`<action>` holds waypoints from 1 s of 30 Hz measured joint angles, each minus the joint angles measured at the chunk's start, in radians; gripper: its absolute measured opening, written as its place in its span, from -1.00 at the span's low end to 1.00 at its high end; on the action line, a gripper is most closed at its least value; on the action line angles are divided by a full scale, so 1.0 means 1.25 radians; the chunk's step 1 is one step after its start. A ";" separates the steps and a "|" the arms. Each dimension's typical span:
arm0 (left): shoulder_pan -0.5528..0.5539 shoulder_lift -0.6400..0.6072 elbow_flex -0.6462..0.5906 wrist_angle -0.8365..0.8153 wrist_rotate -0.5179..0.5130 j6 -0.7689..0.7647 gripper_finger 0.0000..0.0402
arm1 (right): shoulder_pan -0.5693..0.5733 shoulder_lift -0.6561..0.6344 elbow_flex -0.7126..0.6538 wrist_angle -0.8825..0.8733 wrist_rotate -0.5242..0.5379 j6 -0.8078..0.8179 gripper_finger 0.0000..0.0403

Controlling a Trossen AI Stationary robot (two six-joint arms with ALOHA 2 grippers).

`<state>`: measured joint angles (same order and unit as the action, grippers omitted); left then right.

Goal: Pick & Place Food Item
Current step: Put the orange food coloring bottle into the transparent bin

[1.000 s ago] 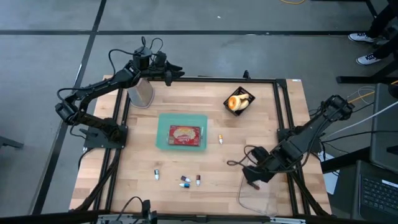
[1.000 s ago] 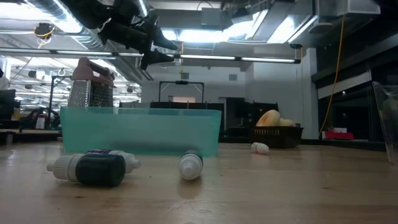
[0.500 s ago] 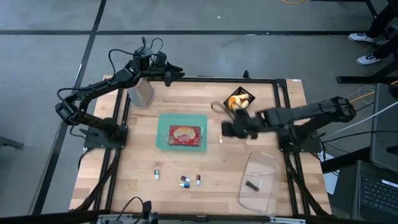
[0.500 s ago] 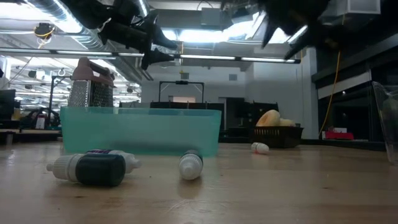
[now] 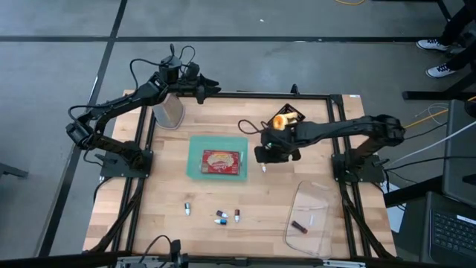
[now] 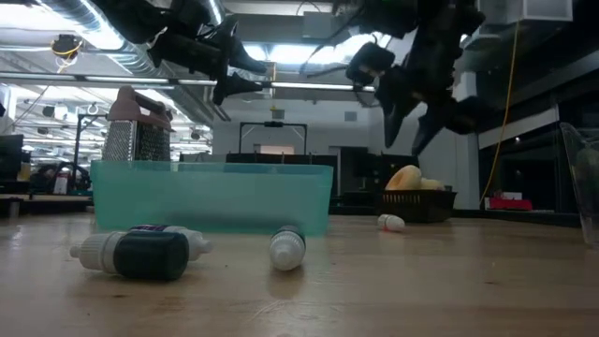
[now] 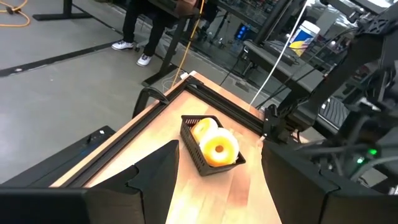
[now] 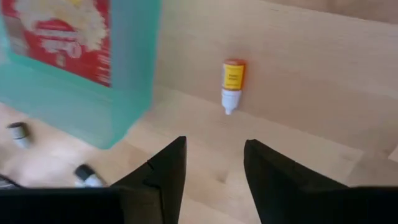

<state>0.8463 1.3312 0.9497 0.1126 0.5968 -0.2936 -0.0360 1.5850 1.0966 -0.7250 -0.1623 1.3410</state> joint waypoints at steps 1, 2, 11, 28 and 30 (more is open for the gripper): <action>0.000 0.000 0.000 0.000 0.000 0.000 0.11 | 0.000 0.010 0.000 0.001 -0.002 -0.005 -0.22; 0.000 0.000 0.000 0.000 0.000 0.000 0.11 | 0.000 0.019 0.000 0.002 -0.002 -0.010 -0.22; 0.000 0.000 0.000 -0.003 -0.001 0.000 0.11 | -0.016 0.091 0.000 0.073 -0.006 -0.039 -0.22; 0.000 0.000 0.000 -0.009 -0.001 0.006 0.11 | -0.050 0.185 0.000 0.102 -0.031 -0.056 -0.22; 0.000 0.000 0.000 -0.009 -0.001 0.007 0.11 | -0.051 0.197 0.000 0.104 -0.029 -0.056 -0.22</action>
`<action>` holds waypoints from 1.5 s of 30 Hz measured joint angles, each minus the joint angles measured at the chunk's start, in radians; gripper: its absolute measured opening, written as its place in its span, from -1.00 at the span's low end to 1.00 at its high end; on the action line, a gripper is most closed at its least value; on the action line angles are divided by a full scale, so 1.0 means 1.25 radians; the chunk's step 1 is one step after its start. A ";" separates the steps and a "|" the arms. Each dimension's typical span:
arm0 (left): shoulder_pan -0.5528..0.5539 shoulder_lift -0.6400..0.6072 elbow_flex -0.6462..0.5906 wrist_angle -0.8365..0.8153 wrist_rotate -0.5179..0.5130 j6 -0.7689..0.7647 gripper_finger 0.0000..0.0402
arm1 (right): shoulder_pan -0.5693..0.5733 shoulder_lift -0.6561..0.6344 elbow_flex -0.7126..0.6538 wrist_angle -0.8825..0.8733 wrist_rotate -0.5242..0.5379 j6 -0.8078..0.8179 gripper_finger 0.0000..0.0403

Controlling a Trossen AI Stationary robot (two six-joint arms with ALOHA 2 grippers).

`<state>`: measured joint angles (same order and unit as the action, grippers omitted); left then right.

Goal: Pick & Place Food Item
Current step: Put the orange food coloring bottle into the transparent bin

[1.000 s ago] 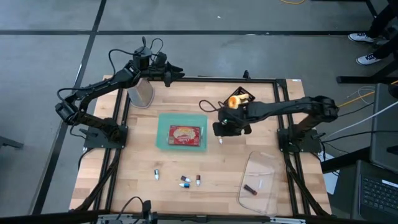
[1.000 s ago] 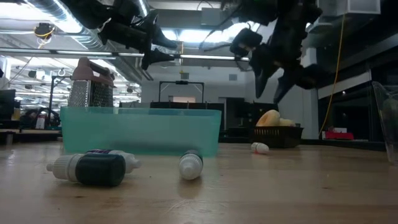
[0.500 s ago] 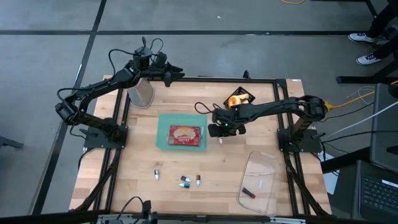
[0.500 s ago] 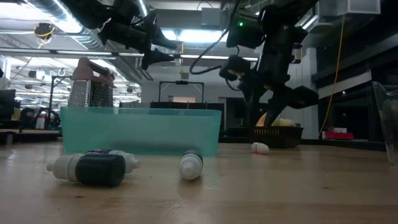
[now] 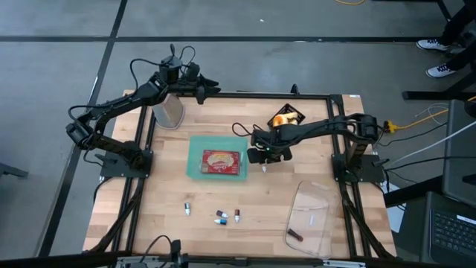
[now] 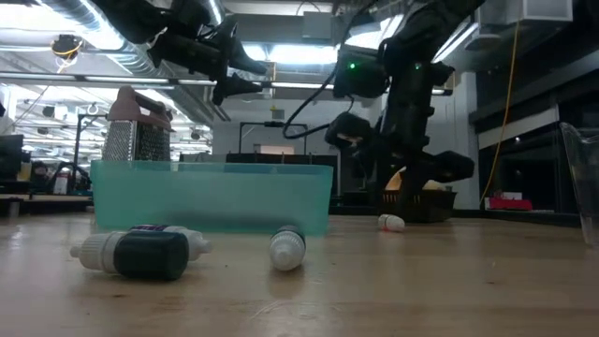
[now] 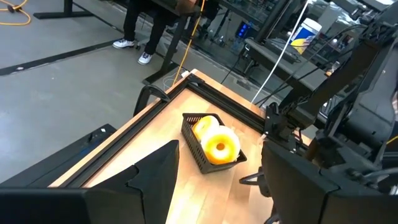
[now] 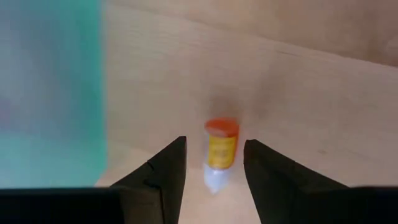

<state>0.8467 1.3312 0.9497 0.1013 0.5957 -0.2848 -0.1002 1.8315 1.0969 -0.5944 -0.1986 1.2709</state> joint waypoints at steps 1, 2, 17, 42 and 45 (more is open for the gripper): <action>0.000 0.000 0.000 0.000 0.000 0.000 0.11 | 0.000 0.009 0.000 -0.001 0.000 0.000 -0.22; 0.000 0.000 0.000 0.000 0.000 0.001 0.11 | 0.000 0.018 0.000 -0.003 0.000 0.000 -0.22; 0.000 0.000 0.000 -0.001 0.000 0.008 0.11 | -0.020 0.061 0.003 0.019 -0.009 -0.024 -0.66; 0.000 0.000 0.000 0.000 0.000 0.008 0.11 | -0.118 -0.149 -0.002 0.196 0.075 -0.060 -0.78; 0.000 0.000 0.000 -0.001 0.000 0.008 0.11 | -0.117 -0.213 -0.002 0.194 0.092 -0.063 -0.78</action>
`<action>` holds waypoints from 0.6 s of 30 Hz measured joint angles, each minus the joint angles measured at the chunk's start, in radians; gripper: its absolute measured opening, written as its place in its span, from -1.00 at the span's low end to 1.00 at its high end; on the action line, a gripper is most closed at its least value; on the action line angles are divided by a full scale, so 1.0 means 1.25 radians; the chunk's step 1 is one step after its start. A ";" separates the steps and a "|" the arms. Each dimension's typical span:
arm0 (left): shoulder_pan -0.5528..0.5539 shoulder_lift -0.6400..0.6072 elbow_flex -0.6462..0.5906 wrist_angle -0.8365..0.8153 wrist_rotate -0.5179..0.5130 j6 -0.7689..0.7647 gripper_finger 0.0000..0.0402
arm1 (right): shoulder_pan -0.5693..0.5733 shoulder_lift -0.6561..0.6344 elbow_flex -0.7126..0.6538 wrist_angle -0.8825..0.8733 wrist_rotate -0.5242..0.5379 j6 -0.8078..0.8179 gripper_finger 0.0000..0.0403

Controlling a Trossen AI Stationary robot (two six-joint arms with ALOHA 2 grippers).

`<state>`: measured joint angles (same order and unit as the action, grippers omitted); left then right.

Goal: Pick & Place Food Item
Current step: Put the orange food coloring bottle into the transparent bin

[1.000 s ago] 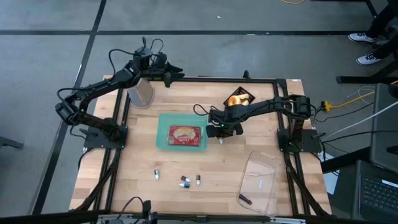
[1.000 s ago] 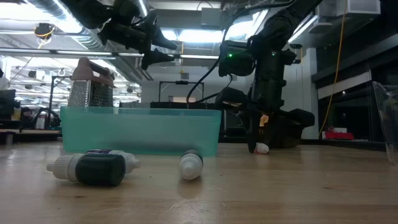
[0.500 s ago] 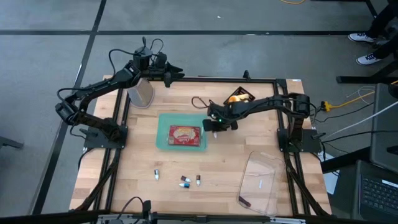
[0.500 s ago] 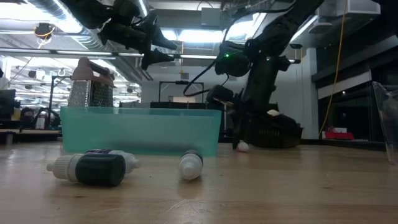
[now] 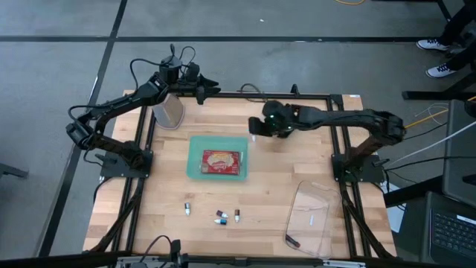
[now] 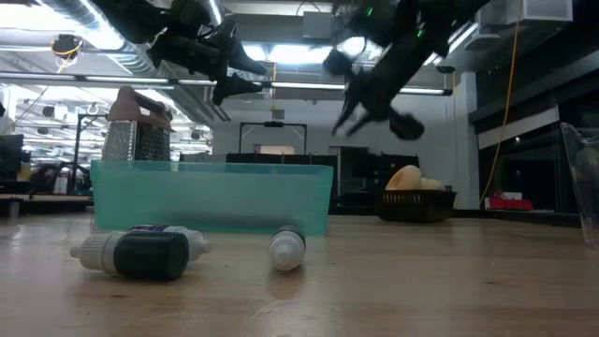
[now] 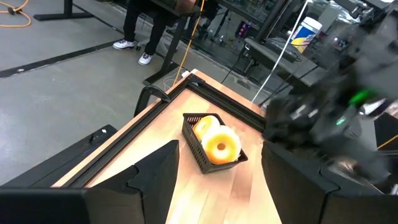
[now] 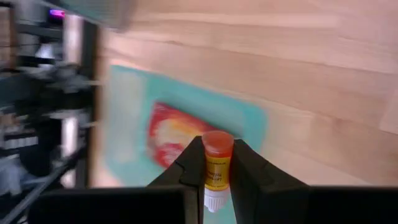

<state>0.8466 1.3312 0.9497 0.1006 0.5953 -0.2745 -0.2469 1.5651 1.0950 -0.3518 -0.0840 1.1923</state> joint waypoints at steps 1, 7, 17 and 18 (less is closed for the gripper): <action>0.000 0.000 0.000 0.000 0.000 0.000 0.11 | 0.003 -0.022 0.000 0.001 0.001 -0.003 -0.78; 0.000 0.000 0.000 0.000 0.000 -0.001 0.11 | 0.060 -0.162 0.001 -0.004 -0.019 -0.025 -0.78; 0.000 0.000 0.000 -0.003 0.000 -0.001 0.11 | 0.278 -0.309 0.002 -0.087 -0.056 0.080 -0.78; 0.000 0.000 0.000 -0.003 0.000 -0.002 0.11 | 0.308 -0.312 0.002 -0.097 -0.059 0.086 -0.78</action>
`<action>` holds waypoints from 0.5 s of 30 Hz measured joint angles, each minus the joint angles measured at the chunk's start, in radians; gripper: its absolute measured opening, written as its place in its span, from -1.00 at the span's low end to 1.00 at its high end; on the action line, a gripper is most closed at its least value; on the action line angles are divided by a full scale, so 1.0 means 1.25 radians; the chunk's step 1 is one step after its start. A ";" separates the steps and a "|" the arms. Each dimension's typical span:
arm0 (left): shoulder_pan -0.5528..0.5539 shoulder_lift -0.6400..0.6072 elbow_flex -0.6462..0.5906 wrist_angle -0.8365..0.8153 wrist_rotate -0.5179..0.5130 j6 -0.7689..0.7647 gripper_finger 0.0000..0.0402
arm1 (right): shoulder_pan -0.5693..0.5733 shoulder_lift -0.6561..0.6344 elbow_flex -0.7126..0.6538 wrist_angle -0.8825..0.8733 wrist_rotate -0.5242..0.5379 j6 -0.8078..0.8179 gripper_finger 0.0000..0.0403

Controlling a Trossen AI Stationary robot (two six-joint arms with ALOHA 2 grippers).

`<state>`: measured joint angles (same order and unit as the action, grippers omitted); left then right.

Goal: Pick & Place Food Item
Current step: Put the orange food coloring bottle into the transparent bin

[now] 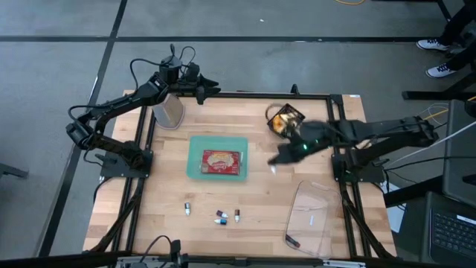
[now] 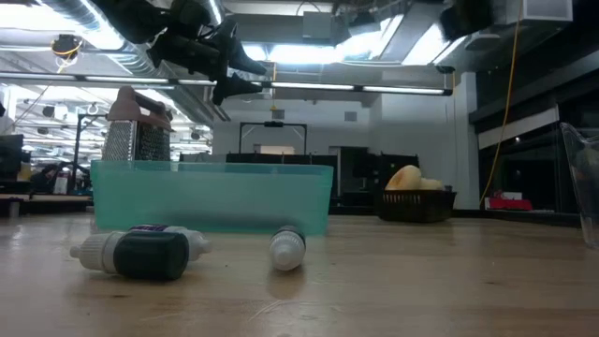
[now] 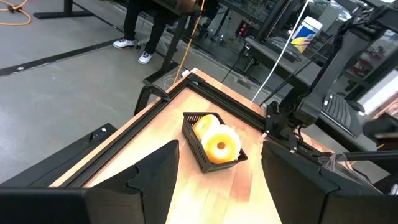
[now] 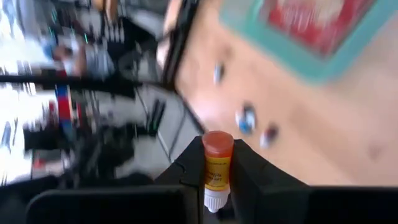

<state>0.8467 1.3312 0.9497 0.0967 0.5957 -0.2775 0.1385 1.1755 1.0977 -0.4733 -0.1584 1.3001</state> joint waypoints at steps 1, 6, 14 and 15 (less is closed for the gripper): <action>0.000 0.000 0.000 0.000 0.000 0.000 0.11 | 0.028 0.000 0.000 -0.012 -0.007 0.008 -0.78; 0.000 0.000 0.000 -0.003 0.000 0.000 0.11 | 0.170 0.011 0.000 -0.120 -0.023 0.112 -0.78; 0.000 0.000 0.000 -0.010 0.013 0.017 0.11 | 0.370 0.041 0.000 -0.323 -0.059 0.271 -0.78; 0.000 0.000 0.000 -0.010 0.015 0.022 0.11 | 0.384 0.047 0.000 -0.338 -0.059 0.284 -0.78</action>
<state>0.8465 1.3312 0.9497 0.0848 0.6148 -0.2496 0.6188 1.2345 1.0973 -0.8953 -0.2325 1.6548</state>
